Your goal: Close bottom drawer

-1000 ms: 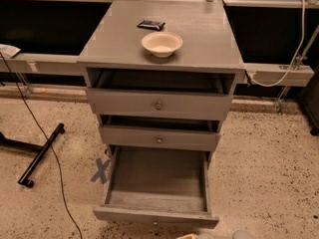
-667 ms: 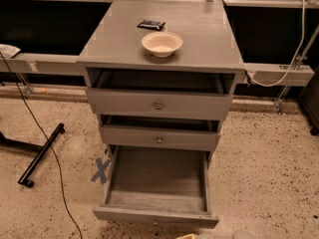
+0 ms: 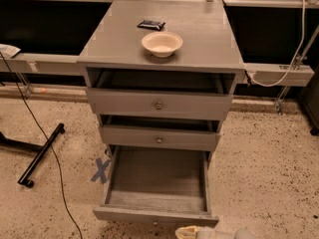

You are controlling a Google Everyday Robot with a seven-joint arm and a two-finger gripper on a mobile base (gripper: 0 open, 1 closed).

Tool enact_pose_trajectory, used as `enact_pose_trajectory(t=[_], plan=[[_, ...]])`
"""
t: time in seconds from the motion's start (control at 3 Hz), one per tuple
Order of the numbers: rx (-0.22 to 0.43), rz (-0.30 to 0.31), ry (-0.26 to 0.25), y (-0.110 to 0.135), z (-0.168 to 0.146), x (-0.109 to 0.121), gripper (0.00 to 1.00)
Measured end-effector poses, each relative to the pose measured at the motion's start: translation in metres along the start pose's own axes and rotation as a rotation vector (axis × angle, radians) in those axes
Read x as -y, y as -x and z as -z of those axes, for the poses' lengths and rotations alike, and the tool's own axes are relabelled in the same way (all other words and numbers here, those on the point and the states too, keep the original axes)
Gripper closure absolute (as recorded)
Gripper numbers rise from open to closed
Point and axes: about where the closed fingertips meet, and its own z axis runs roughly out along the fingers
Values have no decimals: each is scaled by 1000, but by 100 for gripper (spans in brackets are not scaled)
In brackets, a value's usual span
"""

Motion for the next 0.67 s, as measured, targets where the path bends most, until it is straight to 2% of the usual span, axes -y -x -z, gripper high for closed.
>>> enact_pose_trajectory(t=[0.33,0.67], plan=[[-42,100,-67,-2,-2,26,100],[-103,145,-130,-14,-1,51,100]])
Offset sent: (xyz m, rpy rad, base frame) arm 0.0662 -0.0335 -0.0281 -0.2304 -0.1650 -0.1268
